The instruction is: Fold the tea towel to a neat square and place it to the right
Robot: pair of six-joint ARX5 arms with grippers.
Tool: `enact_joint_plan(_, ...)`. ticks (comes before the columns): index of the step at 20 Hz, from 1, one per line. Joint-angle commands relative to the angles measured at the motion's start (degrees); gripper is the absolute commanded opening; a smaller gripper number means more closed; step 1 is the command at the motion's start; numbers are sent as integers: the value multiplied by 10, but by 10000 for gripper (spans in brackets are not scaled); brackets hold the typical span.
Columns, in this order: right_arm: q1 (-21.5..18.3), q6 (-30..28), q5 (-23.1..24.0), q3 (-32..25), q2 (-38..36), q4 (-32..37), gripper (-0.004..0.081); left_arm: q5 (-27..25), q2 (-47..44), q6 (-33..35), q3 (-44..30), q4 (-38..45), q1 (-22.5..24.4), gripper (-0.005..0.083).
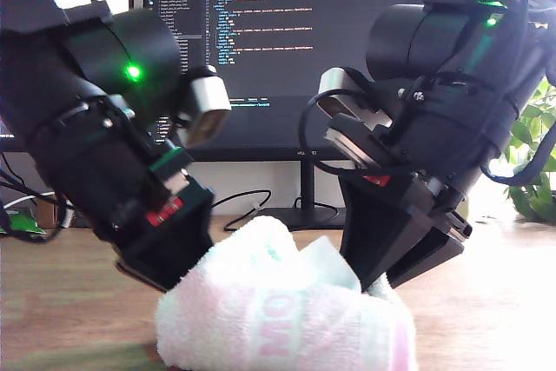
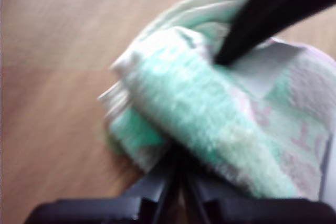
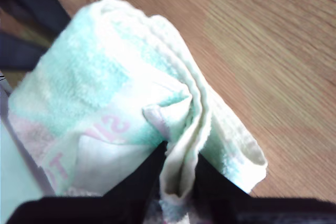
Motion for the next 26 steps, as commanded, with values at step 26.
enact_joint_plan(26,0,-4,14,-4,20,2,-13,216,-64,-26,-36,34,44,-20)
